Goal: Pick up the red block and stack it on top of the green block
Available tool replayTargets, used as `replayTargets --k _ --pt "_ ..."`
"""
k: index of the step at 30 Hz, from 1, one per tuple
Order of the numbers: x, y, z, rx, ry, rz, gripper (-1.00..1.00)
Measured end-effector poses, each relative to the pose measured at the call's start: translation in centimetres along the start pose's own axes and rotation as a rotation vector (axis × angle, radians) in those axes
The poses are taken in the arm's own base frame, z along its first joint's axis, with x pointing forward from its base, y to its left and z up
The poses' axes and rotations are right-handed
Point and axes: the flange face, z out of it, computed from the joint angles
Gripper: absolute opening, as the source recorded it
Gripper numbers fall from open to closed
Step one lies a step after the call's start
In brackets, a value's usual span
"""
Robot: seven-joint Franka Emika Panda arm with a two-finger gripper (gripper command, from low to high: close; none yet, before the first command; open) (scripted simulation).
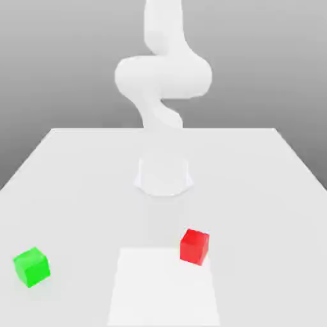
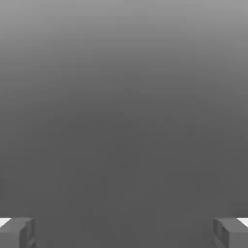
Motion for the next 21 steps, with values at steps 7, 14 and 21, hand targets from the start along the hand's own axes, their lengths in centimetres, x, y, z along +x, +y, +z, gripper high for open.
replayTargets --k 7,14,21 --pt "-8.1 2.9 16.1 -0.111 -0.235 -0.365 0.0" --pt "-19.6 9.7 26.9 -0.154 -0.506 -0.722 0.0" --pt "-29.6 17.0 31.5 -0.137 -0.733 -0.981 0.0"
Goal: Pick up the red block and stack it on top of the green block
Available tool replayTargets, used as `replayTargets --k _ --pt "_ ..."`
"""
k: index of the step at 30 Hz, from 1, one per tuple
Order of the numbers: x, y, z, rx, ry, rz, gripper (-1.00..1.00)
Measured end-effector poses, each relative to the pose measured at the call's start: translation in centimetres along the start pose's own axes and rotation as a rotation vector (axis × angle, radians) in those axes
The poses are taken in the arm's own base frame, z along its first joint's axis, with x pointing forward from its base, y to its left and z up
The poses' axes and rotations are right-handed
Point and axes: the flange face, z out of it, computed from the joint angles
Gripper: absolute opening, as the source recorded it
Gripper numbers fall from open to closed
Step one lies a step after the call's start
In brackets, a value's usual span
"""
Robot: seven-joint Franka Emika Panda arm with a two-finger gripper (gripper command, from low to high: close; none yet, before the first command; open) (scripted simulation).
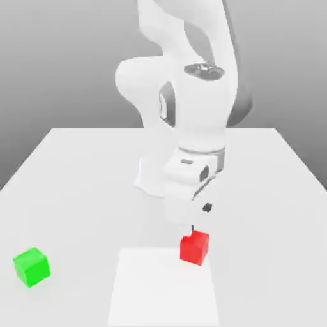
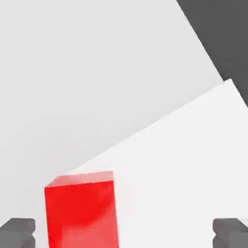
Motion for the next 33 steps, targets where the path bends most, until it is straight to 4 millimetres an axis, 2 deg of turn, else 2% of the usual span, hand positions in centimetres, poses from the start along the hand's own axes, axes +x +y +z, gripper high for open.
replayTargets --k 6,7,14,22,24,27,30,33 --pt "-0.3 -0.1 5.0 0.0 -0.008 -0.012 0.0" --pt "-0.4 -0.1 5.6 0.0 -0.008 -0.012 -1.0" --pt "-0.4 -0.1 5.7 0.001 -0.01 -0.012 -1.0" --pt "-0.3 0.2 -0.2 0.002 -0.009 0.003 -1.0" --pt "0.5 3.0 -0.9 0.01 -0.009 0.146 -1.0" --pt "0.8 9.6 -1.6 0.02 -0.008 0.438 -1.0" --pt "-0.2 17.4 -2.4 0.024 -0.007 0.764 -1.0" --pt "-2.5 24.6 -3.1 0.02 -0.008 1.071 -1.0"
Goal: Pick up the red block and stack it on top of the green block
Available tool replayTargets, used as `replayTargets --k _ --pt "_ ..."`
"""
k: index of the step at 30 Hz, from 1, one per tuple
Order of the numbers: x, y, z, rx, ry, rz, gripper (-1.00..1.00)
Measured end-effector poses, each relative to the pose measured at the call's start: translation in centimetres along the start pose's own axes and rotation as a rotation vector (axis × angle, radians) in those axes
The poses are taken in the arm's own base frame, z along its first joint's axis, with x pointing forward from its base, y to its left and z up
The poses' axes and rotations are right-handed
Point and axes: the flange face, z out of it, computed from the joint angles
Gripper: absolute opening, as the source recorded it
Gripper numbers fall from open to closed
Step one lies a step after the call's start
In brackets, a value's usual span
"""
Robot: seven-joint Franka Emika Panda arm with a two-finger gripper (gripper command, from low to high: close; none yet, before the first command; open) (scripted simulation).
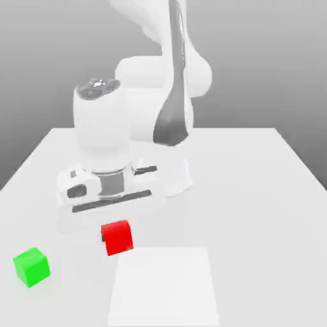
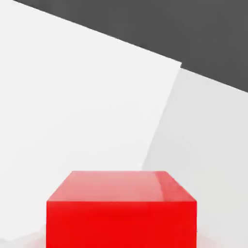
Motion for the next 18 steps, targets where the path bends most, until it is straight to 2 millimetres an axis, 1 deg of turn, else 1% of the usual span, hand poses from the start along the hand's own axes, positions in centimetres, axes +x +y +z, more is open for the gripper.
replayTargets --k 3,4,6,9,10,15,16,17,18 --pt "4.2 6.8 -1.0 -0.008 0.009 0.301 -1.0" --pt "5.1 8.3 -1.0 -0.012 0.012 0.369 -1.0" --pt "5.8 8.9 0.5 -0.014 0.014 0.408 -1.0" --pt "5.9 9.1 4.1 -0.015 0.015 0.42 -1.0" --pt "5.9 9.2 4.8 -0.016 0.014 0.421 1.0" --pt "5.9 9.2 4.8 -0.016 0.014 0.421 1.0" --pt "5.9 9.2 5.1 -0.016 0.014 0.422 1.0" --pt "5.9 9.2 4.6 -0.016 0.015 0.421 1.0" --pt "6.0 9.1 3.7 -0.015 0.015 0.421 1.0"
